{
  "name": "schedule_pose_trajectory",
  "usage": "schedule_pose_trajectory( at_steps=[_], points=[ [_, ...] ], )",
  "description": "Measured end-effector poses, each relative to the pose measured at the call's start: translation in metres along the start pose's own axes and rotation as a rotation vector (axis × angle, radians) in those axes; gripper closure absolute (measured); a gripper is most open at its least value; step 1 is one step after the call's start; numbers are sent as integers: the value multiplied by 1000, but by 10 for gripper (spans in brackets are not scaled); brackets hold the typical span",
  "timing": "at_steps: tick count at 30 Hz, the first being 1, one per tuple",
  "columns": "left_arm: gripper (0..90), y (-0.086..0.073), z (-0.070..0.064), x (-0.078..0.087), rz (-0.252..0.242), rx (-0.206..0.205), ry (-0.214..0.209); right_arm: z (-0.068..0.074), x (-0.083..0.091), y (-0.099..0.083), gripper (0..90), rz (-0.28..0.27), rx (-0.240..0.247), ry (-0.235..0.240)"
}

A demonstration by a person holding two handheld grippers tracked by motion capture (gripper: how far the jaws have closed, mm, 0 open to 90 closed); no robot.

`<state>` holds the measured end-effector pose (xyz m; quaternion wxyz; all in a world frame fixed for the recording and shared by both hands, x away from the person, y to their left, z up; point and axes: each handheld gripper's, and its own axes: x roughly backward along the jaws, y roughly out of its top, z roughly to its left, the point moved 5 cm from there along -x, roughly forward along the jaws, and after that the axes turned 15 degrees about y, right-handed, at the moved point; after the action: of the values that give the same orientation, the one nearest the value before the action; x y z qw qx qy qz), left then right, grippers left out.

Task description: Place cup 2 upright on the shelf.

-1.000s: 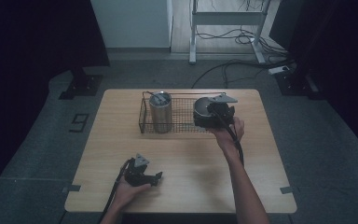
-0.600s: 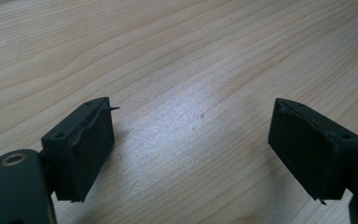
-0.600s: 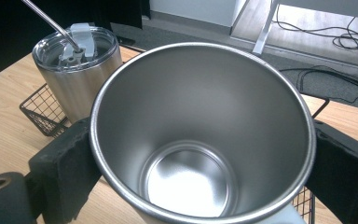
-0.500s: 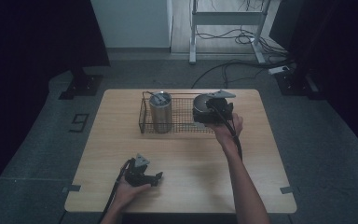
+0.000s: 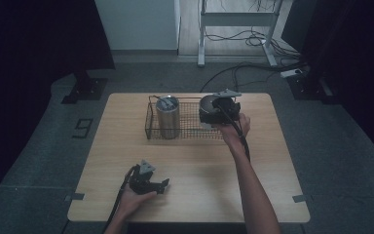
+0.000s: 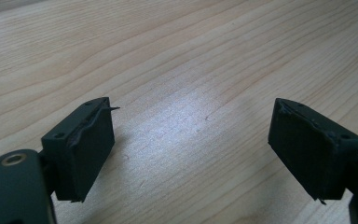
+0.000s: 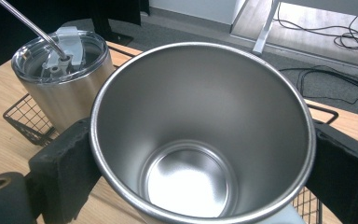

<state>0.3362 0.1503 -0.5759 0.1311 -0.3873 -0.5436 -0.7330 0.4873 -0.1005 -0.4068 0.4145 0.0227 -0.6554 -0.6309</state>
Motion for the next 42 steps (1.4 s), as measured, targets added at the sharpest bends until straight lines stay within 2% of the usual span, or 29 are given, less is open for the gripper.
schedule_pose_trajectory(
  at_steps=[15, 18, 26, 42],
  points=[
    [145, 0, 2, -1, 0, 7, 2, -12, -18, 8, 65, 18, 5, -4],
    [146, 1, 0, 1, -7, 22, -24, -15, -22, 10, 65, 23, 9, -7],
    [146, 1, -2, 2, -6, 2, -23, -24, -31, 11, 65, 38, 6, -12],
    [148, 2, -5, 2, -6, 6, -47, -43, -43, 19, 65, 50, -14, -22]
  ],
)
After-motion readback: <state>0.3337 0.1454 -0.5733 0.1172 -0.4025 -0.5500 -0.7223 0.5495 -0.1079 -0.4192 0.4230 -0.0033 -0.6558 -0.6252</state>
